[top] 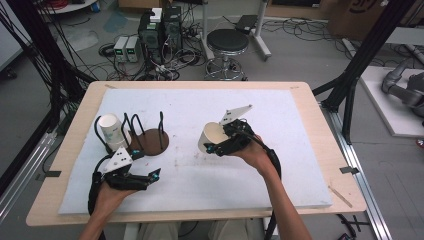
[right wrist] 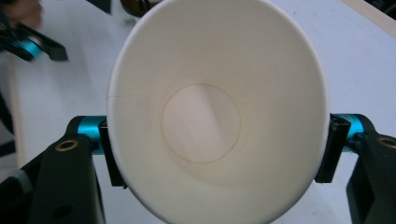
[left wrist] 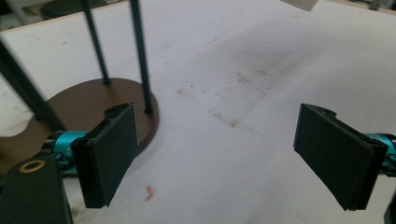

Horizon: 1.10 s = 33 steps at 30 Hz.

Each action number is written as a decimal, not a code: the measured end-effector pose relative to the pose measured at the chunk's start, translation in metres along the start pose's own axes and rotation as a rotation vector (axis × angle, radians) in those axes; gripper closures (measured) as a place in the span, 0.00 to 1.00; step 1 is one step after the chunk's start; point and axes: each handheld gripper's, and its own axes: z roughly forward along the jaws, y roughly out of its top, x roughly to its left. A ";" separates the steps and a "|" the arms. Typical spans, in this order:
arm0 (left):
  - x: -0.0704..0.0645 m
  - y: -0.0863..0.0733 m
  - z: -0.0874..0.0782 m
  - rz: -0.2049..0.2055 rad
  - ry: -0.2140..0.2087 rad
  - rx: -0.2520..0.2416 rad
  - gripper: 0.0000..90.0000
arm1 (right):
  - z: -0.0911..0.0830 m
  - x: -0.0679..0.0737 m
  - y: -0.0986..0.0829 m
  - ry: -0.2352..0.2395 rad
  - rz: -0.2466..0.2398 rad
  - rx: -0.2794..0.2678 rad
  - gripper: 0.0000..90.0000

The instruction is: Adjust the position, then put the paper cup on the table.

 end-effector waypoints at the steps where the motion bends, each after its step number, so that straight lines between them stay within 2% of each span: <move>1: 0.001 -0.002 -0.001 -0.001 0.014 -0.005 0.15 | 0.002 0.000 0.002 -0.014 -0.008 0.021 0.30; 3: 0.003 -0.007 -0.003 -0.009 0.035 -0.022 0.15 | 0.005 0.001 0.007 -0.042 -0.018 0.062 0.30; 7: 0.005 -0.014 -0.008 -0.022 0.055 -0.054 0.16 | 0.011 0.001 0.012 -0.062 -0.028 0.090 0.30; 14: 0.006 -0.015 -0.011 -0.027 0.070 -0.091 0.16 | 0.013 0.000 0.016 -0.076 -0.023 0.098 0.30; 25: 0.008 -0.016 -0.011 -0.030 0.081 -0.106 0.16 | 0.011 -0.002 0.015 -0.082 -0.007 0.108 0.30; 33: 0.010 -0.020 -0.010 -0.038 0.083 -0.117 0.16 | 0.017 -0.003 0.016 -0.092 -0.006 0.119 0.30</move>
